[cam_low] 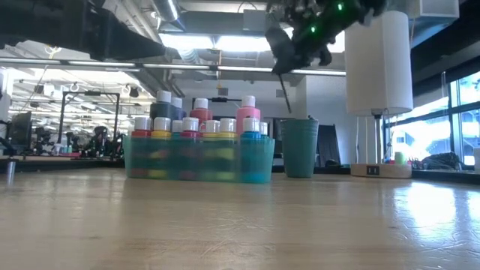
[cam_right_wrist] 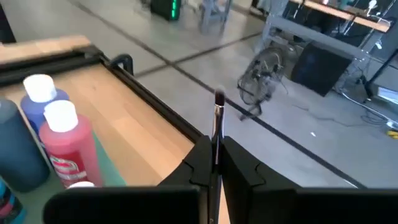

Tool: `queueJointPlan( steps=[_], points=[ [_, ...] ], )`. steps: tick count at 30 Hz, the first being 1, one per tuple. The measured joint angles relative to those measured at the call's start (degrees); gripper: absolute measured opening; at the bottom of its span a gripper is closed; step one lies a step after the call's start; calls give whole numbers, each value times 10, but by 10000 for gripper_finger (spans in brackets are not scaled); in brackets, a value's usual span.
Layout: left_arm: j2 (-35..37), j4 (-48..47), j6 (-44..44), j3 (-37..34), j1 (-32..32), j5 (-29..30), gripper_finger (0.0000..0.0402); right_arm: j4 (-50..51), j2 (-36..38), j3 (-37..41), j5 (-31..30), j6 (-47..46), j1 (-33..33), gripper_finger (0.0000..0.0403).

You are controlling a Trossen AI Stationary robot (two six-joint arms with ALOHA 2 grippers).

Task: Pick & Place Paint Supplies
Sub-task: Put the black paint brush into the dark green cup

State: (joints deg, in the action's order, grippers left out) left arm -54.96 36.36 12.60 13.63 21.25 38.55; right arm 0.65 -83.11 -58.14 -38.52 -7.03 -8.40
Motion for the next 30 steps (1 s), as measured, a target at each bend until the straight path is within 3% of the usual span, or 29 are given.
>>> queueJointPlan(
  steps=[6, 8, 16, 30],
  points=[
    [0, -7, 1, 0, 33, 54, 141, -211, 0, 101, -46, 44, 10, 18],
    [1, -6, 0, 0, 43, 70, 141, -211, 0, 114, -84, 52, 14, 18],
    [30, -4, 1, 0, 61, 113, 141, -197, 0, 125, -123, 17, 15, 18],
    [46, -4, 16, 0, 56, 119, 141, -151, 0, 125, -87, -17, 6, 76]
  ],
)
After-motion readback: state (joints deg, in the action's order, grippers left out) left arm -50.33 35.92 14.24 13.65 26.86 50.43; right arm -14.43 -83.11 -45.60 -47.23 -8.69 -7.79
